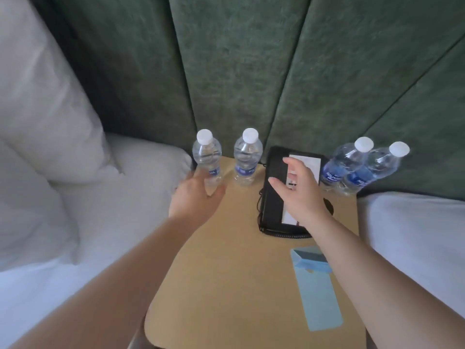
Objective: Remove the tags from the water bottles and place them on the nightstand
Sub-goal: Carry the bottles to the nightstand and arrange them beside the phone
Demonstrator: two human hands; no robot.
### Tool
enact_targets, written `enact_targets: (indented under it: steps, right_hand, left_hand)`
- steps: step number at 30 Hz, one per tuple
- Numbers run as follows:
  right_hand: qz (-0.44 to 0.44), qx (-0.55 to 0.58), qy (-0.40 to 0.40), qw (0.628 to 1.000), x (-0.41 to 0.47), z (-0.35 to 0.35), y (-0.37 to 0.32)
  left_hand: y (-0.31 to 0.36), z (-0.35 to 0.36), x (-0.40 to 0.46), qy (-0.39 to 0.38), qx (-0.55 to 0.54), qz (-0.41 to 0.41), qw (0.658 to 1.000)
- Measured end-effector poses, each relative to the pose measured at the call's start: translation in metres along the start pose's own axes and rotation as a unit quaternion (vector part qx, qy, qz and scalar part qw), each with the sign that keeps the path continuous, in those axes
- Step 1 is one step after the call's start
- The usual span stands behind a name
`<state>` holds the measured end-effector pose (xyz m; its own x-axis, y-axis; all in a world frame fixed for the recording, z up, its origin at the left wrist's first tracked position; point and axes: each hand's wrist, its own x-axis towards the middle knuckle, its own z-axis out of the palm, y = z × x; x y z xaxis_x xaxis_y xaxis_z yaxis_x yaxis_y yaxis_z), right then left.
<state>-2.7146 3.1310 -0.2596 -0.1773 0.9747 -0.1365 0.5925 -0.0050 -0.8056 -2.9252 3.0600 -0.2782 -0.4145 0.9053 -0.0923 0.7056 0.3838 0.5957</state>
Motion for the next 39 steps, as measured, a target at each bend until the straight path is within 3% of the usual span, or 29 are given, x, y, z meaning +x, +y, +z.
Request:
enact_targets:
  steps: [4, 11, 18, 24, 28, 30, 34, 39]
  right_hand:
    - [0.005, 0.018, 0.022, 1.000, 0.037, 0.025, -0.026]
    - [0.031, 0.024, -0.035, 0.999, 0.076, 0.049, -0.038]
    - [0.025, 0.029, -0.065, 0.997, 0.084, 0.047, -0.032]
    - [0.013, 0.005, 0.025, 1.000, 0.088, 0.064, -0.043]
    - [0.000, -0.075, 0.028, 0.997, 0.093, 0.057, -0.048]
    - [-0.021, -0.119, -0.005, 0.993, 0.094, 0.043, -0.046]
    - [-0.057, -0.088, -0.098, 0.990, 0.091, 0.030, -0.041]
    - [-0.075, -0.097, -0.022, 0.992, 0.092, 0.045, -0.040]
  left_hand:
    - [-0.027, -0.019, 0.052, 0.011, -0.114, -0.051, 0.992]
    - [-0.014, -0.012, 0.101, -0.090, -0.253, -0.042, 0.962]
    - [-0.012, -0.012, 0.112, -0.130, -0.230, 0.048, 0.963]
    - [0.001, -0.012, 0.141, -0.163, -0.237, 0.085, 0.954]
    - [0.004, -0.003, 0.149, -0.130, -0.230, 0.069, 0.962]
    - [0.000, 0.001, 0.148, -0.111, -0.217, 0.055, 0.968]
    - [-0.011, 0.004, 0.145, -0.049, -0.230, 0.019, 0.972]
    - [-0.018, -0.004, 0.152, -0.080, -0.258, 0.007, 0.963]
